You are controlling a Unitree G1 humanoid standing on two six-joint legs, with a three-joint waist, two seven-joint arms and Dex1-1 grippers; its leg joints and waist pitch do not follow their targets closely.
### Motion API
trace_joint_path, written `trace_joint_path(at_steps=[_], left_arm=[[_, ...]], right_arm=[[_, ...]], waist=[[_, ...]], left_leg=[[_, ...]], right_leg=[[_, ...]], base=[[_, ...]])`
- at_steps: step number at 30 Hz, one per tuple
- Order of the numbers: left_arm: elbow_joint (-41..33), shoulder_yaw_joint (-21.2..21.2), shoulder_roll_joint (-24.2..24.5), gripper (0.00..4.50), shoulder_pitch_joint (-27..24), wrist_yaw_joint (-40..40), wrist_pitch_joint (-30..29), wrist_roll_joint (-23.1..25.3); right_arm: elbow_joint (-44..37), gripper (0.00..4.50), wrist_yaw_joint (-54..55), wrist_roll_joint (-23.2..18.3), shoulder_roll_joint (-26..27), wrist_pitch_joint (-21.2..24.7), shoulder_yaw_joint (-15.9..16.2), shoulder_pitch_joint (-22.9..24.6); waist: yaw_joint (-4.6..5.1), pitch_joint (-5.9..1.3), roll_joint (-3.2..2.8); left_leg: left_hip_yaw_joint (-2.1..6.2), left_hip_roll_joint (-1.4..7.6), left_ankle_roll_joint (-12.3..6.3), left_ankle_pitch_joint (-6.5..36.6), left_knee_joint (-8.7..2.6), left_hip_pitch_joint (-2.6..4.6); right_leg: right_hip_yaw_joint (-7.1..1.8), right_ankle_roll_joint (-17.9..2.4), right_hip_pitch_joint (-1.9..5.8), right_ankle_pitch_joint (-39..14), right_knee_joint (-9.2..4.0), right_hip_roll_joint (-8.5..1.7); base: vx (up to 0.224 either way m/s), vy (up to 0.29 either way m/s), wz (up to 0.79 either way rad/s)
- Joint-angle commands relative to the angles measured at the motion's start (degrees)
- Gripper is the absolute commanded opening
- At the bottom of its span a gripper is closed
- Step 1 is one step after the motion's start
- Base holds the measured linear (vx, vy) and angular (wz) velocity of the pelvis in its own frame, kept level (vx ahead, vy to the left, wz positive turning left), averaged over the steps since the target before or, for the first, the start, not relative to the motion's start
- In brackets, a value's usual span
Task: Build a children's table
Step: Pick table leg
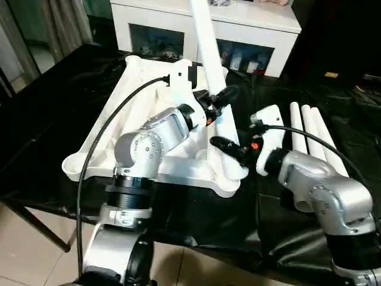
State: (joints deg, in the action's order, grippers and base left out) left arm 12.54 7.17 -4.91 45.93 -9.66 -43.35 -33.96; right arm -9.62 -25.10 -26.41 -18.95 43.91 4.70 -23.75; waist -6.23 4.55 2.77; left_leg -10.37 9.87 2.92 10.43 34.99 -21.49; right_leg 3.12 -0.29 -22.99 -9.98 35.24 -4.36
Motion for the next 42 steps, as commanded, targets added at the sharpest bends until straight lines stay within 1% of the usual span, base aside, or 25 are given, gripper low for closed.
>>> trace_joint_path(at_steps=[1,3,5,9,10,11,12,13,14,15,16,17,18,20,21,22,23,24,25,26,30,32,35,37,42], left_arm=[[0.53,1.53,0.2,2.27,-0.02,2.04,0.3,0.43],[0.83,3.5,-0.74,2.18,0.37,2.73,0.06,-1.48],[0.76,4.23,-1.15,2.0,0.45,2.97,-0.11,-2.06],[0.26,4.8,-1.38,1.86,0.12,2.46,-0.55,-2.95],[0.23,4.77,-1.27,1.86,0.1,2.13,-0.72,-3.08],[0.15,4.92,-1.14,1.86,0.14,1.7,-0.88,-3.53],[0.15,4.92,-1.14,1.86,0.14,1.7,-0.88,-3.53],[-0.23,4.63,-0.53,1.86,0.3,-0.42,-1.41,-4.49],[-0.59,4.29,0.02,1.86,0.41,-2.27,-2.11,-5.28],[-0.67,4.19,0.17,1.86,0.42,-2.67,-2.33,-5.45],[-1.52,3.12,1.6,1.86,0.55,-6.5,-4.2,-6.9],[-2.18,2.3,2.66,1.85,0.6,-9.08,-5.33,-7.7],[-2.18,2.3,2.66,1.85,0.6,-9.08,-5.33,-7.7],[-4.18,0.88,5.44,1.85,0.79,-15.99,-8.81,-10.85],[-4.85,0.58,6.46,1.85,0.9,-18.44,-10.17,-12.28],[-4.91,0.52,6.57,1.85,0.91,-18.68,-10.26,-12.36],[-6.45,-1.21,9.81,1.85,1.17,-25.51,-12.17,-14.4],[-6.5,-1.27,9.92,1.85,1.19,-25.75,-12.22,-14.46],[-7.48,-2.45,12.72,1.85,1.73,-32.06,-12.67,-15.63],[-7.7,-2.6,13.44,1.85,1.92,-33.86,-12.66,-15.97],[-8.48,-2.43,15.29,1.85,3.2,-40.41,-13.4,-18.56],[-9.1,-2.16,15.17,1.85,3.33,-41.68,-14.03,-19.96],[-9.33,-2.51,15.26,1.85,3.23,-42.81,-14.05,-20.78],[-9.25,-2.98,15.29,1.85,3.06,-43.21,-13.81,-20.66],[-8.74,-3.43,15.56,1.85,2.69,-44.59,-13.42,-19.66]], right_arm=[[-0.73,1.84,-0.39,0.25,-0.46,-2.53,-0.32,-0.88],[-0.38,1.84,-0.67,1.05,-0.55,-3.09,0.06,-0.73],[-0.29,1.84,-0.83,1.42,-0.52,-3.26,0.07,-0.72],[-0.7,1.84,-1.12,1.92,-0.77,-3.74,0.08,-0.56],[-0.8,1.84,-1.12,2.01,-0.81,-3.8,0.08,-0.59],[-0.86,1.84,-1.17,1.87,-0.55,-4.13,-0.37,-0.65],[-0.86,2.19,-1.17,1.87,-0.55,-4.13,-0.37,-0.65],[-1.07,2.19,-1.82,-0.27,-0.09,-3.61,-2.0,-0.55],[-1.45,2.4,-2.52,-1.95,-0.06,-2.94,-3.15,-0.45],[-1.54,2.54,-2.68,-2.23,-0.08,-2.83,-3.35,-0.42],[-2.49,2.57,-4.36,-5.05,-0.46,-1.47,-5.19,-0.14],[-3.43,2.63,-6.21,-6.84,-1.15,-0.49,-6.0,0.25],[-3.43,2.73,-6.21,-6.84,-1.15,-0.49,-6.0,0.25],[-6.47,2.82,-11.98,-12.1,-3.65,2.11,-7.52,1.96],[-7.56,2.82,-14.03,-14.22,-4.62,3.27,-8.06,2.63],[-7.63,2.82,-14.18,-14.37,-4.69,3.35,-8.1,2.68],[-9.15,2.82,-17.89,-18.57,-6.91,5.62,-9.32,4.25],[-9.19,2.82,-18.01,-18.72,-6.99,5.7,-9.37,4.3],[-9.78,2.82,-20.21,-20.82,-8.81,7.25,-9.88,5.39],[-9.89,2.82,-20.61,-21.19,-9.23,7.79,-9.91,5.62],[-10.67,2.82,-22.97,-20.56,-11.66,8.71,-7.83,7.37],[-10.79,2.52,-22.92,-21.24,-11.34,9.2,-7.68,7.67],[-10.82,2.34,-22.41,-22.15,-11.19,9.74,-7.49,7.81],[-11.04,2.09,-22.26,-22.82,-11.16,10.08,-7.3,7.92],[-11.59,1.93,-22.72,-23.26,-11.24,10.3,-7.13,8.25]], waist=[[0.13,-4.95,0.31],[0.16,-4.91,0.24],[0.18,-4.92,0.22],[0.3,-4.98,0.2],[0.25,-4.94,0.02],[0.32,-4.9,0.05],[0.33,-4.93,0.1],[0.35,-4.87,0.09],[0.39,-4.9,0.07],[0.41,-4.89,0.08],[0.47,-4.82,0.03],[0.4,-4.85,-0.02],[0.42,-4.82,-0.04],[0.26,-4.8,-0.15],[0.26,-4.75,-0.09],[0.04,-4.83,-0.07],[0.01,-4.69,0.01],[-0.1,-4.69,-0.03],[-0.13,-4.68,0.06],[-0.2,-4.58,-0.04],[-0.25,-4.38,0.04],[-0.22,-4.31,-0.02],[-0.2,-4.32,0.11],[-0.18,-4.3,0.06],[-0.25,-4.38,0.14]], left_leg=[[1.02,2.7,-0.32,6.48,-3.87,0.66],[1.02,2.72,-0.32,6.79,-3.9,0.7],[1.04,2.72,-0.25,7.02,-3.88,0.66],[1.05,2.69,-0.59,6.7,-3.85,0.7],[1.07,2.68,-0.62,6.59,-3.87,0.65],[1.06,2.7,-0.65,6.69,-3.89,0.68],[1.06,2.68,-0.68,6.72,-3.88,0.7],[1.05,2.66,-0.72,6.89,-3.91,0.7],[1.08,2.64,-0.81,6.88,-3.92,0.67],[1.03,2.61,-0.93,7.03,-3.91,0.72],[1.03,2.62,-1.08,7.33,-3.96,0.77],[1.07,2.66,-1.27,7.24,-3.95,0.81],[1.06,2.62,-1.45,7.2,-3.97,0.81],[1.07,2.85,-1.65,6.6,-3.94,0.93],[0.99,2.72,-1.84,6.72,-3.94,0.89],[1.01,2.85,-2.14,6.51,-3.94,0.97],[1.0,2.82,-2.22,6.57,-4.0,0.87],[0.97,2.8,-2.34,6.74,-4.0,0.97],[0.96,2.78,-2.2,7.08,-3.99,1.03],[0.92,2.85,-1.89,7.51,-4.07,0.99],[0.95,2.82,-0.12,9.56,-4.19,0.99],[1.05,2.9,0.52,10.77,-4.26,1.11],[1.14,2.93,0.95,10.88,-4.37,1.02],[1.14,2.92,1.12,11.12,-4.36,1.07],[1.15,2.89,1.06,10.23,-4.37,0.97]], right_leg=[[-2.56,-10.13,3.26,-8.74,-3.84,-3.79],[-2.56,-9.9,3.2,-9.22,-3.89,-3.75],[-2.54,-10.04,3.23,-9.1,-3.9,-3.74],[-2.53,-9.91,3.2,-8.48,-3.86,-3.65],[-2.55,-9.99,3.22,-8.28,-3.82,-3.69],[-2.53,-10.04,3.17,-8.28,-3.87,-3.66],[-2.53,-10.1,3.2,-8.22,-3.86,-3.65],[-2.53,-10.14,3.18,-8.37,-3.9,-3.67],[-2.52,-10.18,3.22,-8.43,-3.83,-3.68],[-2.52,-10.22,3.2,-8.51,-3.88,-3.66],[-2.5,-10.34,3.16,-8.73,-3.87,-3.66],[-2.51,-10.28,3.16,-8.48,-3.72,-3.61],[-2.49,-10.29,3.14,-8.44,-3.77,-3.55],[-2.51,-10.95,3.04,-7.2,-3.53,-3.63],[-2.5,-11.21,3.21,-7.14,-3.54,-3.6],[-2.51,-11.72,3.23,-6.99,-3.44,-3.71],[-2.46,-12.07,3.2,-7.23,-3.46,-3.71],[-2.48,-12.03,3.14,-7.81,-3.61,-3.72],[-2.45,-11.94,3.03,-8.83,-3.66,-3.66],[-2.52,-11.76,3.04,-10.2,-3.7,-3.77],[-2.51,-10.25,2.97,-15.71,-4.35,-4.07],[-2.47,-9.61,2.79,-18.33,-4.55,-4.12],[-2.42,-8.94,2.73,-19.04,-4.7,-4.07],[-2.43,-8.74,2.65,-19.41,-4.75,-4.06],[-2.43,-8.26,2.68,-19.09,-4.7,-4.08]], base=[[0.0,0.0,0.0],[0.0,0.0,0.0],[0.0,0.0,0.0],[0.0,0.0,0.0],[0.0,0.0,0.0],[0.0,0.0,0.0],[0.0,0.0,0.0],[0.0,0.0,0.0],[0.0,0.0,0.0],[0.0,0.0,0.0],[0.0,0.0,0.0],[0.0,0.0,0.0],[0.0,0.0,0.0],[0.0,0.0,0.0],[0.0,0.0,0.0],[0.0,0.0,0.0],[0.0,0.0,0.0],[0.0,0.0,0.0],[0.0,0.0,0.0],[0.0,0.0,0.0],[0.0,0.0,0.0],[0.0,0.0,0.0],[0.0,0.0,0.0],[0.0,0.0,0.0],[0.0,0.0,0.0]])
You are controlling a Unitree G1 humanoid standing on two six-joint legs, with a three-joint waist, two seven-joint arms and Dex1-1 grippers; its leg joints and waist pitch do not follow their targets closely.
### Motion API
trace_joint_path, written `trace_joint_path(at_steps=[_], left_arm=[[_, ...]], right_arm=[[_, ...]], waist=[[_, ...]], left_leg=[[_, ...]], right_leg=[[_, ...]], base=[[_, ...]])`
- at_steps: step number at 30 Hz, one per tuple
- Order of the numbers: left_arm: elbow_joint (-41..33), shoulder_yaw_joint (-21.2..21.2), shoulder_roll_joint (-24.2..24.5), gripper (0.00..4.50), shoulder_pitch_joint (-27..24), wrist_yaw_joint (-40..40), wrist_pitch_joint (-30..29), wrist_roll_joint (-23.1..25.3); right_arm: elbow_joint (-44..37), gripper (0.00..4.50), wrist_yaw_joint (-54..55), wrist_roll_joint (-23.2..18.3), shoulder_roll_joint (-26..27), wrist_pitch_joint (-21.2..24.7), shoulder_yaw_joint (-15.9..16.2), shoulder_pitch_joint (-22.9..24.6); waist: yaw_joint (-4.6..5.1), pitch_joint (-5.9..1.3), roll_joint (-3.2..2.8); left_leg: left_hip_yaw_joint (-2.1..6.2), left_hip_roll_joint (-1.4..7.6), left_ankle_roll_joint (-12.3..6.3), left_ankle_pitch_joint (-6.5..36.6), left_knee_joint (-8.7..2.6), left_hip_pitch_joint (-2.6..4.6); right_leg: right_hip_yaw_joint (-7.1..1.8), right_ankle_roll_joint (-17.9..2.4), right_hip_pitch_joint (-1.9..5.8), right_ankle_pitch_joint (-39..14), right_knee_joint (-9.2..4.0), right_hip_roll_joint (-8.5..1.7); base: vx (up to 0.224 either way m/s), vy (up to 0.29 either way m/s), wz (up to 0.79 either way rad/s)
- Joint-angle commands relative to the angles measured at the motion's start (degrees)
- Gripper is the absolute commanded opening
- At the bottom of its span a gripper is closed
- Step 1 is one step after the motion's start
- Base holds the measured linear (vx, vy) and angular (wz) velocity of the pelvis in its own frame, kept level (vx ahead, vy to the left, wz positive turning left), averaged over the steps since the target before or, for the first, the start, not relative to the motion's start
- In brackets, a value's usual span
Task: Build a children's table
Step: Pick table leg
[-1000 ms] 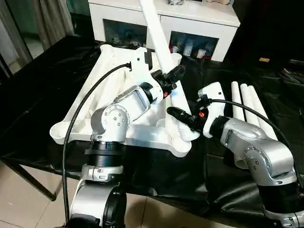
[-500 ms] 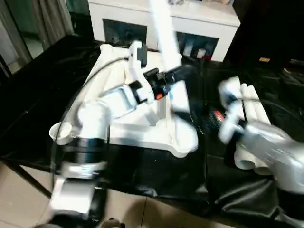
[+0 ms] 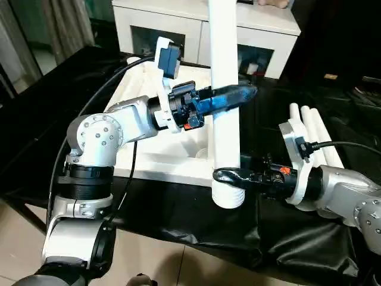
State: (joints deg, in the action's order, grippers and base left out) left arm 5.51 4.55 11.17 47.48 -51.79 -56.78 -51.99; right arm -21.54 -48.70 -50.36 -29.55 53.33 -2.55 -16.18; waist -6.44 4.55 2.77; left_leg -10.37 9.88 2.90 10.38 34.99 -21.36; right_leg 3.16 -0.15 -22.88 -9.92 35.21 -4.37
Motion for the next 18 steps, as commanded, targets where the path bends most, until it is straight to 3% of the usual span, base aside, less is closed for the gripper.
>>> trace_joint_path(at_steps=[1,6,7,8,9,12,14,18], left_arm=[[-1.71,-0.82,-0.46,1.85,0.97,-2.43,0.08,-1.55],[-2.17,-1.31,-0.07,1.85,0.21,-1.91,1.3,-0.25],[-1.11,-1.34,-0.4,1.85,0.42,0.05,1.21,0.69],[0.25,-0.88,-0.94,2.41,0.83,2.1,1.14,1.36],[1.85,-0.52,-1.7,2.41,1.22,5.19,2.23,3.21],[2.55,-0.9,-2.49,2.61,1.23,9.08,4.47,6.36],[3.56,-1.83,-4.74,2.84,1.33,20.95,7.48,13.62],[3.03,-2.56,-7.11,2.91,0.26,27.29,7.96,16.65]], right_arm=[[0.33,1.93,0.96,0.77,-0.6,0.8,0.27,0.74],[0.86,1.91,2.9,2.25,0.18,-0.74,0.73,0.65],[1.44,1.91,4.03,3.95,0.59,-1.94,1.12,0.44],[2.19,1.91,5.4,5.51,1.15,-2.96,1.35,0.14],[3.39,1.91,7.65,7.96,2.12,-4.65,1.7,-0.48],[4.41,1.91,10.21,9.7,3.35,-5.87,1.56,-1.36],[5.95,1.9,15.46,12.23,5.99,-7.82,0.9,-3.18],[6.56,1.9,19.58,15.95,7.61,-10.0,1.9,-3.85]], waist=[[-0.01,-4.4,0.18],[-0.05,-4.51,0.19],[-0.03,-4.52,0.04],[0.06,-4.53,0.0],[0.05,-4.55,-0.06],[0.02,-4.55,-0.17],[0.31,-4.56,-0.29],[0.07,-4.76,-0.16]], left_leg=[[1.16,2.91,1.08,9.95,-4.38,0.78],[1.12,2.9,0.84,9.04,-4.32,0.69],[1.15,2.91,0.96,9.04,-4.35,0.66],[1.11,2.95,1.33,9.43,-4.32,0.68],[1.12,2.89,1.35,9.64,-4.29,0.74],[1.22,2.93,2.41,10.21,-4.4,0.87],[1.37,3.11,2.79,10.92,-4.52,0.72],[1.28,2.82,2.28,9.74,-4.36,0.67]], right_leg=[[-2.46,-8.53,2.59,-18.37,-4.56,-4.02],[-2.5,-9.06,2.66,-16.65,-4.39,-4.08],[-2.48,-9.06,2.67,-16.65,-4.37,-4.08],[-2.48,-9.12,2.58,-16.54,-4.35,-4.05],[-2.45,-9.27,2.59,-16.62,-4.39,-4.08],[-2.46,-8.79,2.6,-17.07,-4.56,-4.04],[-2.48,-8.57,2.55,-16.56,-4.47,-4.05],[-2.46,-7.82,2.83,-15.63,-4.52,-4.02]], base=[[0.0,0.0,0.0],[0.0,0.0,0.0],[0.0,0.0,0.0],[0.0,0.0,0.0],[0.0,0.0,0.0],[0.0,0.0,0.0],[0.0,0.0,0.0],[0.0,0.0,0.0]])
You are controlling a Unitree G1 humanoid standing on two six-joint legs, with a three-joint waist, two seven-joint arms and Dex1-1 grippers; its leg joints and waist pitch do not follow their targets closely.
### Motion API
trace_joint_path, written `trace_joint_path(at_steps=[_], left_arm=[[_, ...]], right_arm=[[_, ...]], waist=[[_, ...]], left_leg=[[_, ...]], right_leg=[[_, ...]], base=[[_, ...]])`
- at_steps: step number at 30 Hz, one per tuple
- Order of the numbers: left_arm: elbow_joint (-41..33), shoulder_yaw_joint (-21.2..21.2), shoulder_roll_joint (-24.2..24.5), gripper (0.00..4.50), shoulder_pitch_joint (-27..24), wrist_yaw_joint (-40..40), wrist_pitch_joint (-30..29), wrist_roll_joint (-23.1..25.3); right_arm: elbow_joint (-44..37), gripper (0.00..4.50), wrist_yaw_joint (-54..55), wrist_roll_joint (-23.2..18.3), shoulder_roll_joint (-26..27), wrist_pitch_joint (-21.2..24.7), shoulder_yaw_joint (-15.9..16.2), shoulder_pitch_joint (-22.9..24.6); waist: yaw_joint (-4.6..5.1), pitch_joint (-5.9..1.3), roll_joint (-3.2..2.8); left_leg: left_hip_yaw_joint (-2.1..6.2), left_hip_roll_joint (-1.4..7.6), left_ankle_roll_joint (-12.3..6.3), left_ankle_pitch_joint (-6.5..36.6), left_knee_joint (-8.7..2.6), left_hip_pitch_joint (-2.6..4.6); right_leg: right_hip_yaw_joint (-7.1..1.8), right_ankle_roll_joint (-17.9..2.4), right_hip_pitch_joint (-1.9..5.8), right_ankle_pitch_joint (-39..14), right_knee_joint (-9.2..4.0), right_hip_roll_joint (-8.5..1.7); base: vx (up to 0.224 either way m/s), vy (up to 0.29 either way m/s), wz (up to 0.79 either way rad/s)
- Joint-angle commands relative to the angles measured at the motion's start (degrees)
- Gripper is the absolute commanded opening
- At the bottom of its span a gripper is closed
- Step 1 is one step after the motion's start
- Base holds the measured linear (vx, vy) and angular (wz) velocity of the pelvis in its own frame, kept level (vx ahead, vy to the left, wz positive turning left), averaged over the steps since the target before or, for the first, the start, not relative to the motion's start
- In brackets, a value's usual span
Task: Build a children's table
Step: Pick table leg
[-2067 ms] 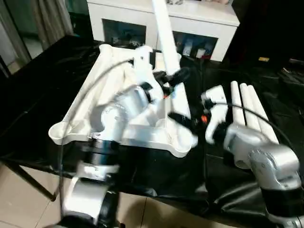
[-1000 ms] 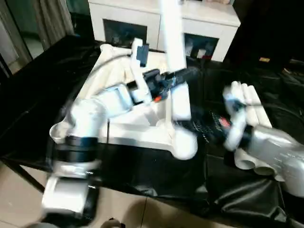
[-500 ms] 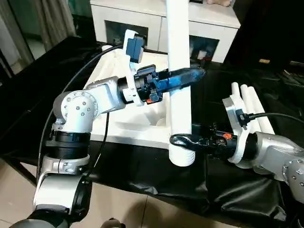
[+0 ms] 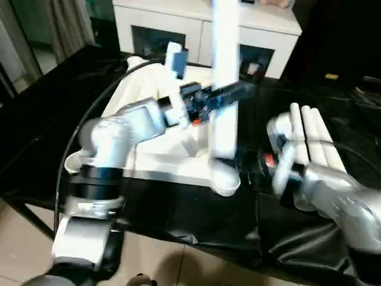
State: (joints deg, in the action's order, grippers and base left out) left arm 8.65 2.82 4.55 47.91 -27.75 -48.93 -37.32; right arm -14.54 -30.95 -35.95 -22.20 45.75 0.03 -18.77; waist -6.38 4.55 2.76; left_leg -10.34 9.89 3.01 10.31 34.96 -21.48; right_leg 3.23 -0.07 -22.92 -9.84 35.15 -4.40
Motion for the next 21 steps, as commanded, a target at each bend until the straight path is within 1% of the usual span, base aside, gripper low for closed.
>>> trace_joint_path(at_steps=[1,2,3,4,5,6,7,8,10,12,14,15,17,19,20,21], left_arm=[[-0.27,-0.9,-1.02,2.91,-0.39,4.3,0.02,2.35],[-0.38,-0.88,-1.7,2.91,-0.56,5.6,-0.25,2.71],[-0.43,-0.87,-2.68,2.91,-0.79,7.6,-0.23,3.46],[-0.38,-0.79,-3.69,2.91,-1.03,9.45,-0.21,4.07],[-0.32,-0.84,-4.35,2.91,-1.25,10.43,0.06,4.48],[0.11,0.2,-6.49,2.73,-1.65,12.92,0.66,4.49],[0.44,0.64,-7.08,2.73,-1.69,13.69,1.02,4.51],[0.54,0.87,-7.45,2.56,-1.72,14.28,1.2,4.59],[0.98,1.55,-7.9,2.56,-1.5,15.0,1.5,4.36],[1.5,2.52,-8.2,2.25,-1.13,15.58,1.74,3.89],[1.61,3.01,-8.15,2.16,-0.96,15.84,1.73,3.79],[1.38,3.46,-8.14,2.16,-0.91,16.26,1.69,3.93],[1.25,4.05,-7.99,2.02,-0.87,16.57,1.9,3.98],[1.08,4.27,-7.85,1.98,-0.87,16.15,1.92,3.63],[0.91,4.0,-7.5,1.97,-0.87,15.42,2.23,3.68],[0.69,3.65,-6.98,1.95,-0.88,13.98,2.32,3.4]], right_arm=[[-0.25,1.9,2.75,2.46,0.57,-2.83,-0.4,-1.39],[0.1,1.9,3.9,3.68,1.01,-3.34,-0.06,-1.57],[0.48,1.9,5.14,5.42,1.35,-3.95,0.64,-1.84],[0.85,1.9,6.3,6.65,1.74,-4.13,1.22,-2.17],[1.04,1.9,6.89,7.36,1.96,-4.22,1.71,-2.39],[1.04,1.9,7.86,8.34,2.61,-4.49,2.62,-2.74],[1.0,1.9,8.17,8.63,2.82,-4.47,2.94,-2.84],[0.98,1.9,8.42,8.83,2.96,-4.47,3.11,-2.87],[0.98,1.9,8.77,9.25,3.08,-4.53,3.45,-2.94],[0.98,1.9,9.1,9.83,3.25,-4.61,3.75,-2.97],[0.97,1.9,9.25,10.22,3.44,-4.62,3.79,-2.94],[0.96,1.9,9.47,10.83,3.72,-4.72,3.79,-2.89],[0.96,1.9,9.63,11.26,3.8,-4.86,3.87,-2.9],[0.9,1.9,9.66,11.58,3.76,-5.09,3.89,-2.86],[0.95,1.9,9.74,12.08,3.7,-5.86,3.92,-3.01],[1.22,1.9,9.55,11.67,4.0,-6.29,3.41,-3.27]], waist=[[0.11,-4.8,-0.15],[0.12,-4.83,-0.1],[0.07,-4.81,-0.35],[0.34,-4.8,-0.13],[0.28,-4.89,-0.2],[0.31,-4.8,-0.29],[0.36,-4.76,-0.34],[0.37,-4.85,-0.26],[0.43,-4.8,-0.28],[0.54,-4.67,-0.27],[0.64,-4.65,-0.26],[0.72,-4.57,-0.26],[0.89,-4.56,-0.27],[0.96,-4.52,-0.35],[1.04,-4.56,-0.23],[1.01,-4.58,-0.29]], left_leg=[[1.26,2.87,2.17,8.87,-4.33,0.62],[1.23,2.78,1.93,8.66,-4.28,0.62],[1.23,2.76,1.88,8.65,-4.27,0.64],[1.23,2.82,1.89,8.42,-4.25,0.54],[1.21,2.74,1.66,8.32,-4.21,0.63],[1.17,2.82,1.59,8.21,-4.18,0.59],[1.2,2.74,1.47,8.57,-4.19,0.54],[1.17,2.66,1.08,8.84,-4.14,0.61],[1.24,2.73,0.88,8.89,-4.22,0.61],[1.23,2.65,0.79,9.35,-4.28,0.59],[1.25,2.65,0.85,10.13,-4.31,0.64],[1.26,2.69,0.85,10.6,-4.34,0.67],[1.31,2.67,0.88,10.64,-4.33,0.64],[1.34,2.73,0.91,10.71,-4.39,0.67],[1.37,2.75,0.87,10.49,-4.38,0.64],[1.38,2.76,0.83,10.32,-4.37,0.67]], right_leg=[[-2.54,-8.19,2.87,-13.78,-4.19,-3.86],[-2.48,-8.45,2.94,-12.98,-4.14,-3.87],[-2.49,-8.65,2.89,-12.65,-4.09,-3.86],[-2.49,-9.06,2.95,-11.76,-4.04,-3.73],[-2.47,-9.16,3.01,-11.48,-4.04,-3.77],[-2.52,-9.45,2.96,-11.05,-4.06,-3.81],[-2.5,-9.56,3.04,-10.8,-4.09,-3.72],[-2.49,-9.44,3.03,-10.81,-4.15,-3.69],[-2.46,-9.45,3.02,-10.51,-4.18,-3.65],[-2.45,-9.19,3.0,-10.83,-4.24,-3.59],[-2.41,-8.8,2.99,-12.21,-4.39,-3.65],[-2.42,-8.52,2.86,-12.88,-4.46,-3.62],[-2.4,-8.38,2.81,-13.2,-4.55,-3.66],[-2.37,-8.34,2.76,-13.23,-4.54,-3.63],[-2.35,-8.4,2.81,-12.65,-4.47,-3.64],[-2.35,-8.48,2.77,-12.4,-4.44,-3.68]], base=[[0.0,0.0,0.0],[0.0,0.0,0.0],[0.0,0.0,0.0],[0.0,0.0,0.0],[0.0,0.0,0.0],[0.0,0.0,0.0],[0.0,0.0,0.0],[0.0,0.0,0.0],[0.0,0.0,0.0],[0.0,0.0,0.0],[0.0,0.0,0.0],[0.0,0.0,0.0],[0.0,0.0,0.0],[0.0,0.0,0.0],[0.0,0.0,0.0],[0.0,0.0,0.0]])
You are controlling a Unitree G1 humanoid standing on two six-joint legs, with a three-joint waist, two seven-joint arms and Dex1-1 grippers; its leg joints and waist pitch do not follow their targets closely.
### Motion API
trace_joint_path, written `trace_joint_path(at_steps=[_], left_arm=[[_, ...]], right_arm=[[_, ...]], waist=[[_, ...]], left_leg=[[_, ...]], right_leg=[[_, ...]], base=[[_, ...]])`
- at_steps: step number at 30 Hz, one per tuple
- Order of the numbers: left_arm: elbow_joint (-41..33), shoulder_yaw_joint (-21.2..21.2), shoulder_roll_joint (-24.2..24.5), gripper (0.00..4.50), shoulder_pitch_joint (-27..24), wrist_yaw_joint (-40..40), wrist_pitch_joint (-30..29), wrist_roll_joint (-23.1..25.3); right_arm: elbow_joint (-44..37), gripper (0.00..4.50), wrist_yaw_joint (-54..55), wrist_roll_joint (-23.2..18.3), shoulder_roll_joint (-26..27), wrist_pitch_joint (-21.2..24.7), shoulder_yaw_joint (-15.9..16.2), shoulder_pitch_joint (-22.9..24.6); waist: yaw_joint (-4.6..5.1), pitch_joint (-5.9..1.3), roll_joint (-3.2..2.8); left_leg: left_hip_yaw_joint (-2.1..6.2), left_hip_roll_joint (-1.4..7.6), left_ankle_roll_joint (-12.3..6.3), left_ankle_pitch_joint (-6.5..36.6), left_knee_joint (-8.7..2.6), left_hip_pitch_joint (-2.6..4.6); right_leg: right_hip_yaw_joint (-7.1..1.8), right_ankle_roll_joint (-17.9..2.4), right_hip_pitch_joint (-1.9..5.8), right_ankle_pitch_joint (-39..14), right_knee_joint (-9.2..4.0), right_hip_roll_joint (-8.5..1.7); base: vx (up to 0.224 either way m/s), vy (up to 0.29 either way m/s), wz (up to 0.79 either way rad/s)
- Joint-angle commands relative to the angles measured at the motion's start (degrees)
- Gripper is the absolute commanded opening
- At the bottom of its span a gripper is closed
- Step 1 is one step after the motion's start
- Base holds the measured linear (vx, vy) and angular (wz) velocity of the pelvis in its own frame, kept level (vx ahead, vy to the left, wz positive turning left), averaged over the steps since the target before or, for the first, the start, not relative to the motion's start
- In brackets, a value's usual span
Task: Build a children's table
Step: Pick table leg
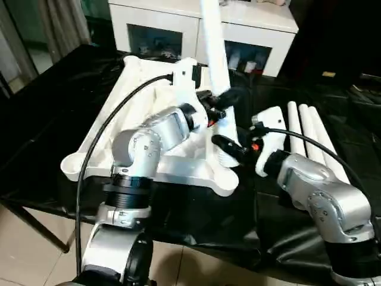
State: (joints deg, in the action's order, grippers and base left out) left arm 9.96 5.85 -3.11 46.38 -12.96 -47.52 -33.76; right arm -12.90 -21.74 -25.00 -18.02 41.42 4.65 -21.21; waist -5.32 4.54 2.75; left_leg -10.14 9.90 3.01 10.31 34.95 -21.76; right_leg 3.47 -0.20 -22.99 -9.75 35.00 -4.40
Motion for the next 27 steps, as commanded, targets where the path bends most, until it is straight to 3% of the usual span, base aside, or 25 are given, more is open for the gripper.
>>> trace_joint_path(at_steps=[1,2,3,5,9,13,16,19,20,24,25,27], left_arm=[[-0.73,0.45,0.94,1.94,0.65,-1.54,0.94,-0.3],[-1.49,-0.75,2.1,1.93,0.65,-5.35,0.98,-0.92],[-2.15,-1.62,3.11,1.93,0.67,-7.97,0.42,-1.54],[-3.71,-3.12,5.36,1.92,0.75,-13.49,-1.23,-3.34],[-5.42,-3.65,7.9,1.9,1.25,-19.97,-5.34,-7.47],[-7.1,-6.01,12.42,1.9,1.81,-29.0,-7.97,-10.18],[-8.11,-7.79,14.84,1.9,1.98,-35.22,-8.18,-11.38],[-9.03,-8.67,15.91,1.9,1.93,-38.41,-8.76,-12.31],[-9.06,-8.69,15.94,1.9,1.97,-38.89,-9.2,-12.71],[-9.55,-9.02,16.08,1.9,1.82,-40.48,-10.01,-14.04],[-9.65,-9.14,16.17,1.9,1.77,-40.83,-10.0,-14.13],[-9.55,-9.18,16.11,1.9,1.75,-41.04,-9.91,-14.12]], right_arm=[[-0.28,1.9,0.22,0.47,0.0,-2.16,-1.49,-0.98],[-0.97,2.46,-2.87,-3.67,-0.13,-0.5,-3.15,-0.92],[-1.54,2.6,-4.41,-5.57,-0.77,0.59,-4.0,-0.82],[-3.06,2.69,-8.65,-10.08,-2.86,3.56,-5.6,-0.31],[-5.65,2.99,-16.22,-14.66,-8.0,7.21,-6.17,1.63],[-6.63,3.02,-20.99,-17.31,-11.45,8.86,-7.07,2.82],[-6.83,3.02,-22.3,-19.08,-12.45,9.89,-7.35,2.79],[-7.37,3.02,-23.32,-20.68,-13.14,10.78,-7.37,2.85],[-7.31,2.74,-23.46,-21.06,-13.02,11.07,-7.46,2.74],[-6.87,2.62,-23.68,-22.08,-12.65,11.75,-7.46,2.47],[-6.93,2.34,-23.83,-22.39,-12.72,11.84,-7.39,2.51],[-7.15,2.24,-24.06,-22.85,-12.83,11.96,-7.25,2.61]], waist=[[0.0,-4.64,-0.25],[0.01,-4.64,-0.1],[0.0,-4.69,-0.18],[-0.12,-4.7,-0.32],[-0.29,-4.47,-0.29],[-0.42,-4.28,-0.22],[-0.32,-4.06,-0.1],[-0.15,-4.05,-0.16],[-0.12,-4.04,-0.15],[-0.08,-3.96,-0.07],[-0.08,-3.96,-0.07],[-0.14,-4.01,-0.03]], left_leg=[[1.16,2.67,0.66,9.74,-4.33,0.82],[1.14,2.7,0.36,9.31,-4.31,0.88],[1.14,2.73,0.14,9.01,-4.26,0.87],[1.17,2.73,-0.83,8.28,-4.23,0.92],[0.99,2.94,-1.48,7.2,-4.15,0.88],[0.96,2.91,-0.92,9.17,-4.25,0.92],[1.03,2.9,0.05,10.55,-4.48,0.94],[1.06,3.0,0.57,11.17,-4.48,0.99],[1.08,3.01,0.75,11.42,-4.48,0.98],[1.07,2.99,0.81,11.25,-4.51,0.91],[1.08,2.97,0.84,11.34,-4.52,0.92],[1.1,2.98,0.78,10.84,-4.53,0.87]], right_leg=[[-2.58,-8.5,2.93,-11.83,-4.21,-3.7],[-2.56,-8.8,2.87,-11.14,-4.14,-3.71],[-2.58,-8.94,2.92,-10.56,-4.01,-3.75],[-2.53,-9.58,3.09,-8.81,-3.62,-3.65],[-2.58,-11.57,3.06,-6.71,-3.4,-3.73],[-2.57,-11.5,2.94,-11.85,-3.92,-4.01],[-2.53,-10.03,2.85,-16.26,-4.36,-4.05],[-2.51,-9.73,2.66,-17.5,-4.41,-4.1],[-2.49,-9.62,2.65,-17.94,-4.5,-4.11],[-2.48,-9.57,2.59,-17.94,-4.5,-4.05],[-2.48,-9.57,2.61,-17.94,-4.5,-4.08],[-2.49,-9.53,2.65,-17.68,-4.47,-4.08]], base=[[0.0,0.0,0.0],[0.0,0.0,0.0],[0.0,0.0,0.0],[0.0,0.0,0.0],[0.0,0.0,0.0],[0.0,0.0,0.0],[0.0,0.0,0.0],[0.0,0.0,0.0],[0.0,0.0,0.0],[0.0,0.0,0.0],[0.0,0.0,0.0],[0.0,0.0,0.0]])
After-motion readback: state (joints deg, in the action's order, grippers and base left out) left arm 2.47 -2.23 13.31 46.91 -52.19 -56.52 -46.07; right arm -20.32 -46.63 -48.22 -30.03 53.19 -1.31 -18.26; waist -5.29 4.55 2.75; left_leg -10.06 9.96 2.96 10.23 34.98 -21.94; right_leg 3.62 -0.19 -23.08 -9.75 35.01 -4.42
